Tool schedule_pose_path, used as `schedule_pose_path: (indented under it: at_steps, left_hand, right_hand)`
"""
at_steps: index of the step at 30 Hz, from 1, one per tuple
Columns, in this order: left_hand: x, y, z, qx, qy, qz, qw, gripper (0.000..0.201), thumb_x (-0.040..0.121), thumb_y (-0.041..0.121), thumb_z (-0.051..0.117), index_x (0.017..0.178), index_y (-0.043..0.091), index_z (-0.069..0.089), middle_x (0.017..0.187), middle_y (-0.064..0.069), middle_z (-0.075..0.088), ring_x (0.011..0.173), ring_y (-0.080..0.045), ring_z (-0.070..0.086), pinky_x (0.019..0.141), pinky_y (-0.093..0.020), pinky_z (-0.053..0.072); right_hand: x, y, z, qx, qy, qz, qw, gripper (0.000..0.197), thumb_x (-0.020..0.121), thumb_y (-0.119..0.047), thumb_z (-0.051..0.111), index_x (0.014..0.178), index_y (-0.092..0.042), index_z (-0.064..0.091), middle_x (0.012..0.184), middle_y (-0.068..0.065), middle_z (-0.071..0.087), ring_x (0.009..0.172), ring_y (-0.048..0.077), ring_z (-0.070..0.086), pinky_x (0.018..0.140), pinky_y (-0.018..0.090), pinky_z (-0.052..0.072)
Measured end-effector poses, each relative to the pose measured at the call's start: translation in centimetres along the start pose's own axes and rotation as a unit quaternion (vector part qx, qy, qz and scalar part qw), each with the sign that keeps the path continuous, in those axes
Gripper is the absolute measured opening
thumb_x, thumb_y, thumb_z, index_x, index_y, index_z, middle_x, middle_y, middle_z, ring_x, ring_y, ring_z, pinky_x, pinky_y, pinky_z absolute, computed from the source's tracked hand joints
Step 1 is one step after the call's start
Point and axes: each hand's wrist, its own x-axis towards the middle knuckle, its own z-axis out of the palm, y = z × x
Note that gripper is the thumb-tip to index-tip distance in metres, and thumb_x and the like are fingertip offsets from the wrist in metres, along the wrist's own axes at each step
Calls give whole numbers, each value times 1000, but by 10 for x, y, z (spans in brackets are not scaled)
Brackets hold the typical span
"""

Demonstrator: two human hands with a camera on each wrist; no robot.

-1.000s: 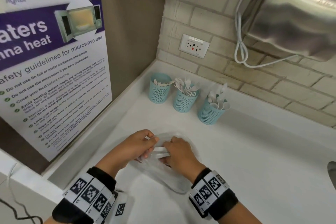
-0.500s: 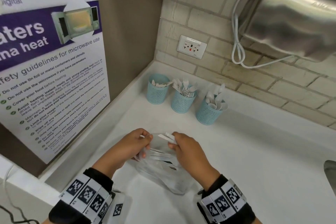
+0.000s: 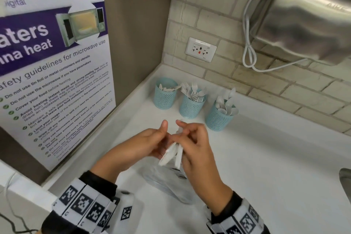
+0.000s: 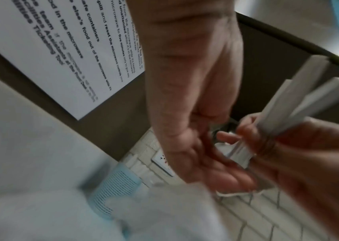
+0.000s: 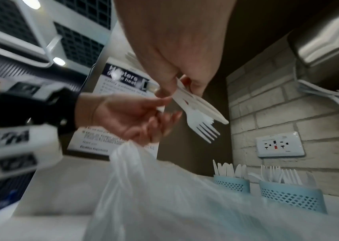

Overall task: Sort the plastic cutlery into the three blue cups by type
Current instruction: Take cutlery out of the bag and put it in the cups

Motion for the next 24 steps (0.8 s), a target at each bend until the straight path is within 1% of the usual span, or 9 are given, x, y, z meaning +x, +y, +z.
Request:
schedule_pose_path:
  at_steps: [4, 7, 10, 11, 13, 15, 19, 21, 24]
  left_hand:
    - [-5, 5, 10, -108, -70, -11, 992, 50, 94, 48, 34, 111, 13, 65, 101, -8, 72, 99, -21, 68, 90, -35, 54]
    - [-6, 4, 12, -152, -84, -3, 985, 39, 94, 38, 41, 110, 12, 65, 101, -8, 71, 95, -20, 68, 87, -37, 56]
    - [-2, 0, 11, -191, -73, 6, 979, 34, 100, 27, 38, 112, 4, 60, 100, -10, 69, 95, -20, 67, 89, -37, 55]
    - [0, 0, 10, -209, -58, 10, 976, 31, 100, 24, 39, 111, 4, 59, 99, -11, 68, 95, -20, 67, 87, -36, 55]
    - [4, -2, 9, -217, -15, 11, 976, 25, 100, 22, 40, 108, 6, 59, 97, -10, 67, 92, -18, 67, 81, -32, 56]
    - [8, -4, 9, -200, 18, 1, 980, 23, 100, 23, 42, 103, 9, 59, 91, -6, 69, 85, -15, 68, 75, -29, 56]
    - [11, -7, 13, -164, 60, 4, 985, 27, 99, 27, 44, 109, 2, 52, 83, -7, 67, 73, -17, 68, 65, -28, 57]
    - [11, -7, 15, -122, 90, 15, 988, 27, 100, 27, 42, 113, 5, 50, 77, -3, 63, 62, -15, 64, 59, -25, 55]
    - [13, -11, 14, -53, 110, 41, 992, 23, 100, 31, 40, 114, 17, 51, 73, 1, 58, 56, -14, 53, 60, -29, 52]
  right_hand:
    - [-11, -3, 5, -28, -99, 35, 994, 27, 90, -14, 61, 82, -39, 65, 108, -23, 66, 109, 2, 61, 90, 28, 53]
    - [-13, 0, 4, 12, -96, 28, 995, 29, 91, -16, 60, 83, -42, 67, 118, -40, 56, 117, -15, 49, 99, 20, 43]
    - [-12, 7, 6, -9, -107, 7, 994, 28, 96, -18, 53, 96, -44, 66, 123, -46, 48, 123, -20, 39, 100, 9, 34]
    - [-10, 8, 9, 4, -104, -9, 995, 30, 98, -17, 47, 108, -42, 63, 129, -42, 45, 128, -16, 36, 102, 8, 33]
    - [-10, 13, 13, -83, -86, -67, 991, 37, 97, -11, 37, 129, -24, 50, 143, -18, 41, 138, 0, 31, 111, 15, 27]
    - [-13, 25, 17, -118, -93, -96, 984, 44, 90, -7, 35, 132, -16, 41, 145, 3, 42, 141, 9, 30, 113, 24, 31]
    - [-15, 26, 20, -53, -34, -40, 997, 41, 92, -12, 35, 131, -25, 40, 134, -2, 53, 120, 6, 54, 95, 25, 49]
    - [-13, 26, 20, -53, 24, -43, 997, 34, 93, -5, 42, 123, -18, 48, 119, -5, 52, 109, -1, 53, 90, 17, 47]
    - [-6, 23, 18, -46, 99, -14, 994, 24, 93, -10, 54, 116, -19, 50, 111, -8, 48, 105, 3, 53, 86, 15, 46]
